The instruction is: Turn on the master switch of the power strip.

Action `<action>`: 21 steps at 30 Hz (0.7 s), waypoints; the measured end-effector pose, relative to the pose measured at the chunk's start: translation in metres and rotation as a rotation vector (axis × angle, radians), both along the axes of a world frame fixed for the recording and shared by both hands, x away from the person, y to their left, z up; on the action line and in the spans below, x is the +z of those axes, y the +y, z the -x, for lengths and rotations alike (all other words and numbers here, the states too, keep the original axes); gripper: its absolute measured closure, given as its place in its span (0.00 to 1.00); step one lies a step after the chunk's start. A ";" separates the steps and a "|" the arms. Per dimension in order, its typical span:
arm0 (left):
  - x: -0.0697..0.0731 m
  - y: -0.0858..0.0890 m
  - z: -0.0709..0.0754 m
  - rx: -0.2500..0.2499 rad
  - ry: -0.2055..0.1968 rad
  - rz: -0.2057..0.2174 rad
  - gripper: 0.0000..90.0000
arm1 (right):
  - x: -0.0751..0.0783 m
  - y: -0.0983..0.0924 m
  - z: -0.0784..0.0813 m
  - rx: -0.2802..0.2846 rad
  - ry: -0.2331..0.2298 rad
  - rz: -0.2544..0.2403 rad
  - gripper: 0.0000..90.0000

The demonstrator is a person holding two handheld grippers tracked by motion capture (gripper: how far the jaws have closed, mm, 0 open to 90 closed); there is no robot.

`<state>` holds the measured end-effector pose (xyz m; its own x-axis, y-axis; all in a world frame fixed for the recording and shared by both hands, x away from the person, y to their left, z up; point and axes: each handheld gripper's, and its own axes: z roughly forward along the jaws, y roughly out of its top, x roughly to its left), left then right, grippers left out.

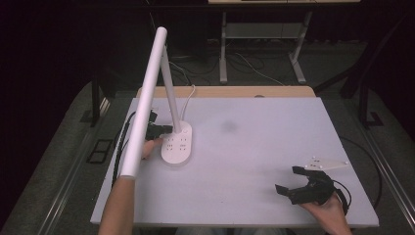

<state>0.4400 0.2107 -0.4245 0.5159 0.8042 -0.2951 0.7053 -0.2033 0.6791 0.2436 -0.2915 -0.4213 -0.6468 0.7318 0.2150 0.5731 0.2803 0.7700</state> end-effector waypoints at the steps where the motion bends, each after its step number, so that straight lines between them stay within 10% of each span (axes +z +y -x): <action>1: 0.000 0.000 0.000 0.003 0.006 -0.001 1.00 | 0.000 0.000 0.000 -0.001 0.001 0.000 0.00; 21: 0.010 0.005 -0.001 0.020 -0.020 0.001 1.00 | 0.000 -0.003 0.000 -0.008 0.001 -0.003 0.00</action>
<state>0.4410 0.2158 -0.4146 0.5057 0.8139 -0.2860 0.6954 -0.1884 0.6935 0.2434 -0.2944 -0.4209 -0.6411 0.7360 0.2175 0.5757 0.2737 0.7705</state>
